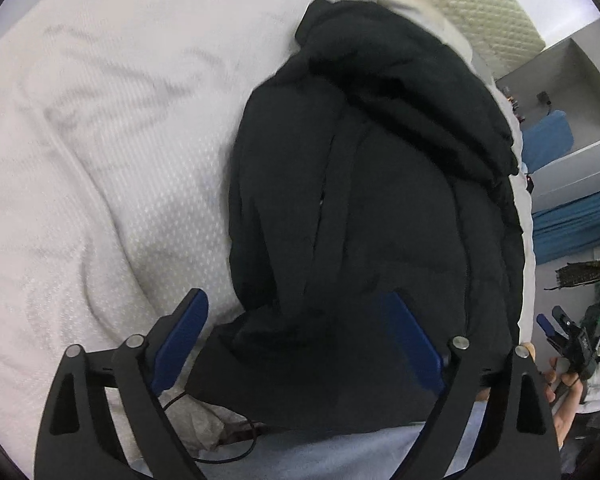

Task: Fold large clothes
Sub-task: 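Grasp the jacket hem with both grippers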

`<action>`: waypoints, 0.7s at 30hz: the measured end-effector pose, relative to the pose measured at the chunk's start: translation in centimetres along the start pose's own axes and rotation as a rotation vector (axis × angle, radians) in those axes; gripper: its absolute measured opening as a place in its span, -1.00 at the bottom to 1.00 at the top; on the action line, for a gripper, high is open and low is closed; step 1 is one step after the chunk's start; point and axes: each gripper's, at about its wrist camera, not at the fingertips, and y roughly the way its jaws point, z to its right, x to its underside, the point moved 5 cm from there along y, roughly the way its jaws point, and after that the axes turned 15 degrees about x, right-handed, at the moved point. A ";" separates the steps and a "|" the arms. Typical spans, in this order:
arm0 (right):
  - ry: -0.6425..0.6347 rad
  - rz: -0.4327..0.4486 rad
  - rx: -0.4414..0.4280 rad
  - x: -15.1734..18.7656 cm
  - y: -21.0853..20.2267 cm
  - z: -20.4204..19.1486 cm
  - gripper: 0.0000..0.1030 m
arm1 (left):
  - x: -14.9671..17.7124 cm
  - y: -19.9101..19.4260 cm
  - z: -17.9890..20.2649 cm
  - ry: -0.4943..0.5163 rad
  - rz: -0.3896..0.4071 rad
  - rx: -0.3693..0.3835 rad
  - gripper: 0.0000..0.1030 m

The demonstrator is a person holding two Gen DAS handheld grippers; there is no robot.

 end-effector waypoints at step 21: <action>0.364 -0.265 -0.162 2.0 7.7 8.1 1.00 | -0.5 5.6 -4.4 -0.236 -0.140 -0.052 0.99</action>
